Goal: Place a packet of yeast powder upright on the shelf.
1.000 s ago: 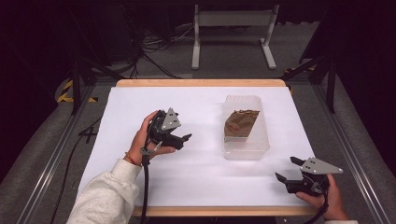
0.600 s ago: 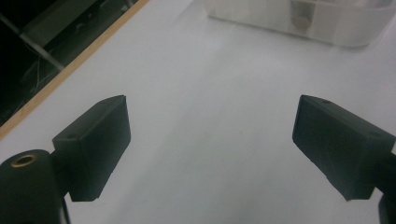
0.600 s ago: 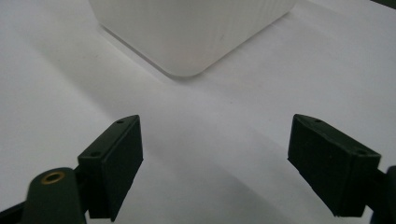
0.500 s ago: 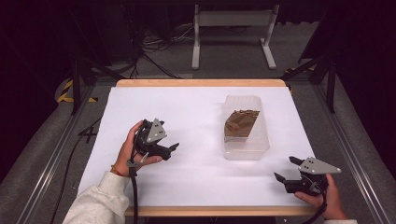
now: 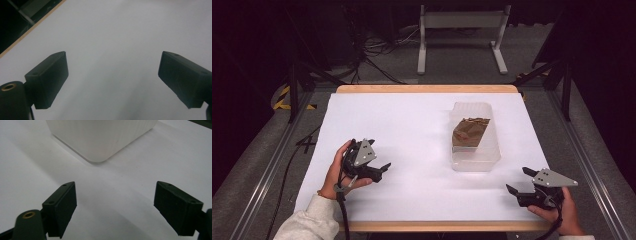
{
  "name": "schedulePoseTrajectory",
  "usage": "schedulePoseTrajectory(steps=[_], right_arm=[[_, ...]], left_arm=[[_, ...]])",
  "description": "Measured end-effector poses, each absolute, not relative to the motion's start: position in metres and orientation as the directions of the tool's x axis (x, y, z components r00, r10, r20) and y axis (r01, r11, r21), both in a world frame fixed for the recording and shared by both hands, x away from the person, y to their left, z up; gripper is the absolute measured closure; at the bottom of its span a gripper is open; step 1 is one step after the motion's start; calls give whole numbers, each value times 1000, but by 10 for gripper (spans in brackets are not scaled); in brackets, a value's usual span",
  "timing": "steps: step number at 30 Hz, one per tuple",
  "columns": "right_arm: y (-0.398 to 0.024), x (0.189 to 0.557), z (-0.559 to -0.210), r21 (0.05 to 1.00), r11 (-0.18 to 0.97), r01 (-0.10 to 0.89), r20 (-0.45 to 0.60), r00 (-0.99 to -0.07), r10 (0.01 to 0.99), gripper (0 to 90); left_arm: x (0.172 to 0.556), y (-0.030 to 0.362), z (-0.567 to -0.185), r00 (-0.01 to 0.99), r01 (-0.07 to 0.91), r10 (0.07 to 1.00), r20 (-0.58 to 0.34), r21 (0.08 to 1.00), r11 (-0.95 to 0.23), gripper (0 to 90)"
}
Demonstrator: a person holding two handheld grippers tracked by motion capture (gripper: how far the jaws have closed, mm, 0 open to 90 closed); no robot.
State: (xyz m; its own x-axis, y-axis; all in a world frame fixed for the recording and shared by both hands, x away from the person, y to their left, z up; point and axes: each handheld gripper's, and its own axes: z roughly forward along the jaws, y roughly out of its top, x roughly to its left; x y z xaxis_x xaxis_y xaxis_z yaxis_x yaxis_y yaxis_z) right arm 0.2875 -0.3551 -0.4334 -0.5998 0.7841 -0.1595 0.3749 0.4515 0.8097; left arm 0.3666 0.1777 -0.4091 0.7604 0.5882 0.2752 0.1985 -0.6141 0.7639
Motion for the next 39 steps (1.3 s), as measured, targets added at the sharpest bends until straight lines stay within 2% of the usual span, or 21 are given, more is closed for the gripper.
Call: schedulePoseTrajectory(steps=[13,17,20,23,28,33,39], right_arm=[[-354,287,-433,810,454,372,-161,-603,782,189],[-353,288,-434,808,458,372,-164,-604,780,189],[-354,288,-434,808,457,371,-164,-604,780,189],[-355,288,-435,810,450,377,-154,-603,782,189],[-355,288,-433,815,446,370,-155,-603,783,189],[-354,287,-431,816,449,366,-161,-601,783,189],[-351,287,-430,815,453,360,-166,-604,779,189]], left_arm=[[343,226,-436,708,297,677,202,784,-545,95],[331,242,-444,682,344,722,114,822,-454,84],[324,249,-447,672,354,732,108,822,-446,70],[314,263,-449,648,365,759,59,851,-378,70],[311,265,-448,613,380,789,34,863,-332,54],[311,262,-448,634,364,772,43,864,-347,46],[309,266,-447,641,361,767,-1,883,-301,46]])
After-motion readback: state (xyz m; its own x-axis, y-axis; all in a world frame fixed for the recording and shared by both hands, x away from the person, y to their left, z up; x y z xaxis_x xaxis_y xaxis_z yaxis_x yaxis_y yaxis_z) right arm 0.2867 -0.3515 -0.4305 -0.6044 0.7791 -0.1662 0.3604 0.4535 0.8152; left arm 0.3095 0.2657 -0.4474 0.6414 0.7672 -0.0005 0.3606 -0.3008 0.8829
